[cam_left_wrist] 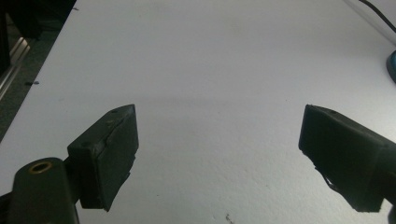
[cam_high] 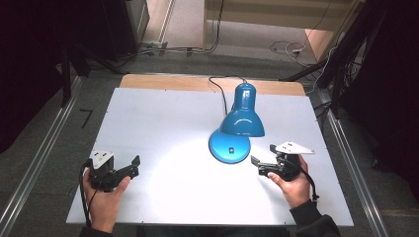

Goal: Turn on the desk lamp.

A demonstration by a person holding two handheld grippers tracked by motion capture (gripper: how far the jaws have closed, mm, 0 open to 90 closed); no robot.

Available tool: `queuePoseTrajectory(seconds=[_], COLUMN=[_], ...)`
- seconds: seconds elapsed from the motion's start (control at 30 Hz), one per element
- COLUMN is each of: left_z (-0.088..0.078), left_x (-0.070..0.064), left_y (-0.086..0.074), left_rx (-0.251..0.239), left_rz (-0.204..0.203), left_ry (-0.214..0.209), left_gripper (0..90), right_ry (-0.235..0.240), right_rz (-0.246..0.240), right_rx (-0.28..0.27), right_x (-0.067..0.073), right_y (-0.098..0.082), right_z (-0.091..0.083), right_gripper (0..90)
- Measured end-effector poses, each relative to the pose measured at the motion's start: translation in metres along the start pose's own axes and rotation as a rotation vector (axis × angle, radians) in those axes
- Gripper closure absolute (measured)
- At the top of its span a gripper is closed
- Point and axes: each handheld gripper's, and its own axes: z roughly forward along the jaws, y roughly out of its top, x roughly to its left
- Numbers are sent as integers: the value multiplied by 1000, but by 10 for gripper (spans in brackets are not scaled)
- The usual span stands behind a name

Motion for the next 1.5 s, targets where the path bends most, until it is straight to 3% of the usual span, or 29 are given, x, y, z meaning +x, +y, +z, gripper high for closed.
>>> queuePoseTrajectory(seconds=[0.5, 1.5], left_z=[-1, -2], left_x=[3, 4], left_y=[-1, -2], left_rx=[4, 5], left_rz=[-9, -15], left_ry=[-2, 1], left_gripper=[124, 124], right_ry=[-50, -111], right_rz=[22, 64], right_rx=[-1, -9], right_x=[-22, -44], right_y=[-12, -28], right_z=[-21, -51], right_gripper=[113, 113])
